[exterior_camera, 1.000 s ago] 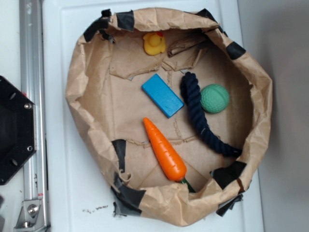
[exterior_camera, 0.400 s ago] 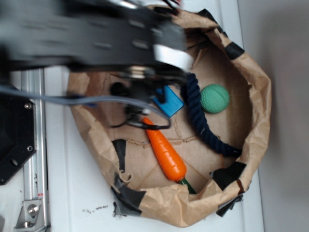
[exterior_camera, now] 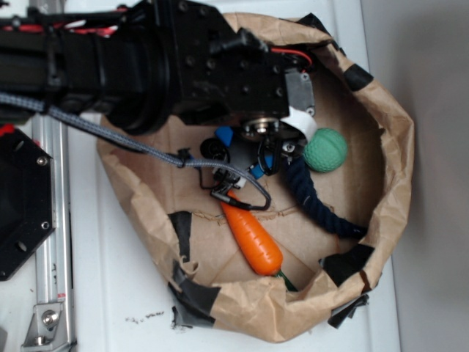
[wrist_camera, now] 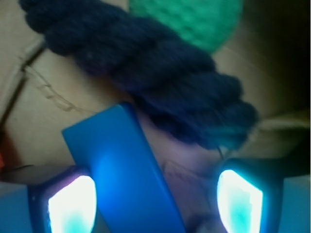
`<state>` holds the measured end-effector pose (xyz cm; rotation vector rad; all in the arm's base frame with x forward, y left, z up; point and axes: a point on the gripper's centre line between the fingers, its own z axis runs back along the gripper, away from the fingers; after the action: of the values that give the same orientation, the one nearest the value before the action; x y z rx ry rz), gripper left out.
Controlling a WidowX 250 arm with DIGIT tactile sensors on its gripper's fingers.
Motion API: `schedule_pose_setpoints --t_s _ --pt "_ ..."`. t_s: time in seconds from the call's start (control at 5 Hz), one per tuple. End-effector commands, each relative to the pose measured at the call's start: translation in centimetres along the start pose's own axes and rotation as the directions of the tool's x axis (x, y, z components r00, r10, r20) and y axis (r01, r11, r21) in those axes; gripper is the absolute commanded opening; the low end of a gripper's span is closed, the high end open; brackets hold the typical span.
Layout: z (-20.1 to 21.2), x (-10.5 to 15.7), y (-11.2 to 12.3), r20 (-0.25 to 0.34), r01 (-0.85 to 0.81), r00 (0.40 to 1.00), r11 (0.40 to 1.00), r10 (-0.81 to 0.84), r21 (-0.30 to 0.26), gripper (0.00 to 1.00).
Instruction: Grab the blue block.
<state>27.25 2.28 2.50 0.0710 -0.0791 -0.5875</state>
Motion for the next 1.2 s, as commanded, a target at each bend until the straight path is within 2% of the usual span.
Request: schedule_pose_setpoints --t_s 0.0,0.2,0.4,0.6,0.8,1.0 --pt "-0.9 0.0 -3.7 0.037 0.117 0.993 0.992 -0.115 -0.047 1.00" --pt "-2.9 -0.2 -3.7 -0.005 0.107 0.994 0.994 -0.108 -0.032 0.72" --pt "-3.0 0.0 -2.7 0.007 0.079 0.997 0.997 -0.079 -0.012 0.00" --pt "2.0 1.4 -2.2 0.146 0.052 0.988 0.999 -0.051 -0.004 0.00" --pt "7.3 2.2 -3.3 0.207 -0.033 0.978 0.999 0.034 -0.009 0.00" --pt "12.3 2.0 -3.4 0.190 -0.111 0.975 0.993 0.116 -0.036 0.00"
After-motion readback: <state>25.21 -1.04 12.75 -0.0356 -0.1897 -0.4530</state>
